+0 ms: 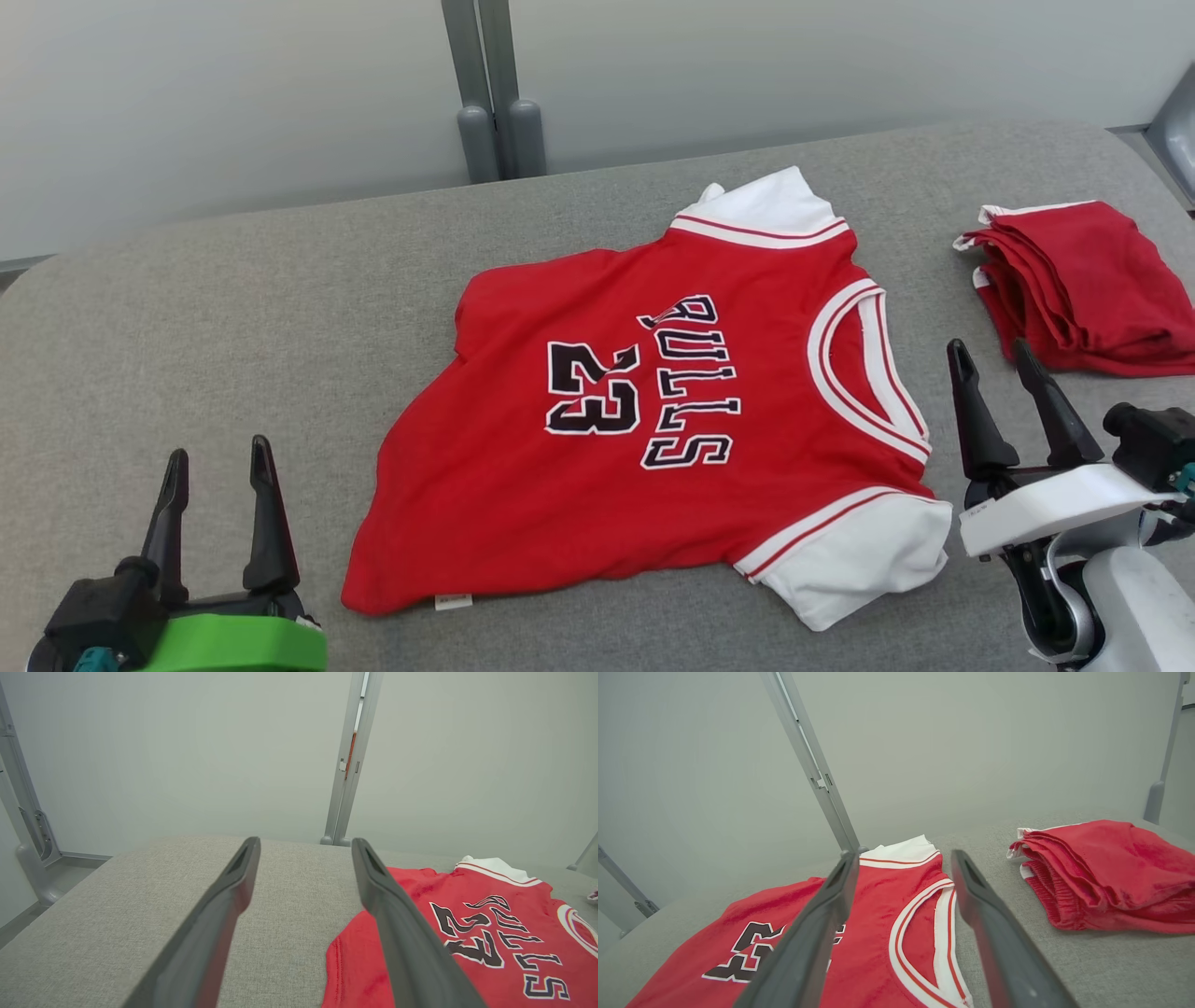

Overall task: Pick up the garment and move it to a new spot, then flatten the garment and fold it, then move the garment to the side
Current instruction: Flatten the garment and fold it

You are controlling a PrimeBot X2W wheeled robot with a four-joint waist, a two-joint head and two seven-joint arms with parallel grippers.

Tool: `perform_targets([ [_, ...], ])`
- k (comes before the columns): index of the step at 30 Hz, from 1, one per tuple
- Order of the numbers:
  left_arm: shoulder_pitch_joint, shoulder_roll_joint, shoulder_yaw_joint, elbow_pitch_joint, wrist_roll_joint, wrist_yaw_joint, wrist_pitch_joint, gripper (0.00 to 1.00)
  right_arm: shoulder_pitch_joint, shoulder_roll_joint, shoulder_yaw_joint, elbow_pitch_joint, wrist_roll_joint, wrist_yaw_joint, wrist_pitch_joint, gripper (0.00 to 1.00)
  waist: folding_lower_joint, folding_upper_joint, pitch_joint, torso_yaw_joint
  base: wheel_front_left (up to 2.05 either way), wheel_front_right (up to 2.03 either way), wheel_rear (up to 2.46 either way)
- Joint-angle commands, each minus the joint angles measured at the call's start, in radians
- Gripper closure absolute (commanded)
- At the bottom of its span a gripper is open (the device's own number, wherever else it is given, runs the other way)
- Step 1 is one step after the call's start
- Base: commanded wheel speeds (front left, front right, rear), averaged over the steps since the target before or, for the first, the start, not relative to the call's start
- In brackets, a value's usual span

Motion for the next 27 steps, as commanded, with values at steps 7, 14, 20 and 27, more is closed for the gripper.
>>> perform_targets([
  [7, 0.035, -0.061, 0.063, 0.008, 0.069, -0.061, -0.003, 0.00, 0.022, 0.002, -0.026, -0.024, -0.030, 0.001, -0.011, 0.00, 0.0000, 0.0000, -0.010, -0.005, 0.00, 0.00, 0.00],
  [14, 0.041, -0.096, 0.101, 0.022, 0.110, -0.104, -0.003, 0.00, 0.027, 0.011, -0.030, -0.024, -0.037, 0.001, -0.012, 0.00, 0.0000, 0.0000, -0.015, -0.008, 0.00, 0.00, 0.00],
  [20, 0.031, -0.119, 0.120, 0.035, 0.135, -0.132, -0.003, 0.00, 0.018, 0.009, -0.031, -0.020, -0.036, 0.001, -0.013, 0.00, 0.0000, 0.0000, -0.014, -0.010, 0.00, 0.00, 0.00],
  [27, 0.035, -0.136, 0.133, 0.065, 0.137, -0.159, -0.002, 0.00, 0.012, -0.034, -0.008, -0.027, -0.023, 0.001, 0.010, 0.00, 0.0000, 0.0000, -0.015, -0.012, 0.00, 0.00, 0.00],
])
